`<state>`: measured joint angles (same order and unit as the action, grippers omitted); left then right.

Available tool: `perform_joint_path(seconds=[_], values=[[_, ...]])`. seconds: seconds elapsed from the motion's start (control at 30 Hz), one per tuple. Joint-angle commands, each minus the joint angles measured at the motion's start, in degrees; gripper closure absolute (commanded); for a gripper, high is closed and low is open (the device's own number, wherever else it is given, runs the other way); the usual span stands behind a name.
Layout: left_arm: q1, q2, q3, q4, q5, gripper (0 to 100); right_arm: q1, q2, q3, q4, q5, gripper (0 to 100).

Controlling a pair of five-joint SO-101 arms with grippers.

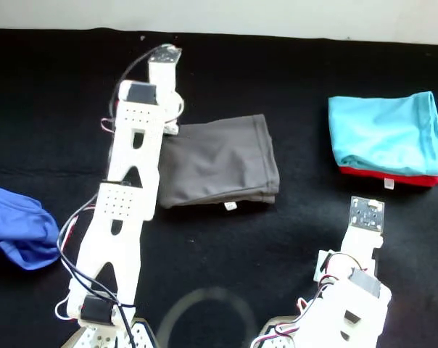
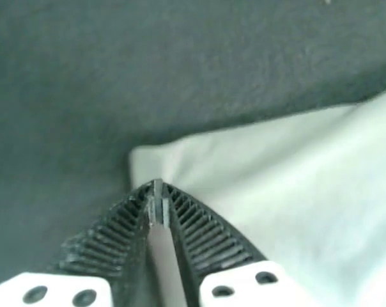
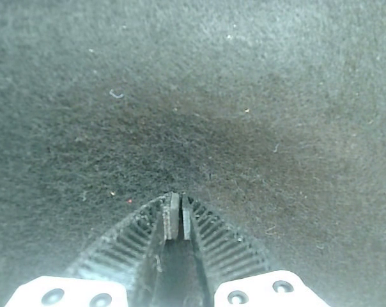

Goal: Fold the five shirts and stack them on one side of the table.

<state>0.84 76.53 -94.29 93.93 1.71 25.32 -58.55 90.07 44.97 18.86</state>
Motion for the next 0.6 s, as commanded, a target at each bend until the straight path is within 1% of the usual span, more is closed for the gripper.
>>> perform_joint_path(seconds=[0.0,0.07,0.17,0.23,0.3,0.4,0.57], values=[[2.3,-8.7,-1.2,5.7,-0.3,99,0.0,0.0,1.7,-1.1,-0.6,99.2],[3.2,-11.3,-0.9,7.7,1.8,99,0.0,0.0,1.7,-1.1,-0.6,99.2],[3.6,-15.5,-0.8,7.9,4.9,99,0.0,0.0,1.7,-1.1,-0.6,99.2],[4.6,-18.7,0.3,8.0,5.3,99,0.0,0.0,1.7,-1.1,-0.6,99.2],[5.7,-22.9,4.4,8.1,5.3,99,0.0,0.0,1.7,-1.1,-0.6,99.2],[7.1,-30.9,16.0,8.0,5.2,99,0.0,0.0,1.7,-1.1,-0.6,99.2],[8.1,-42.9,41.6,7.7,5.1,99,0.0,0.0,1.7,-1.1,-0.6,99.2]])
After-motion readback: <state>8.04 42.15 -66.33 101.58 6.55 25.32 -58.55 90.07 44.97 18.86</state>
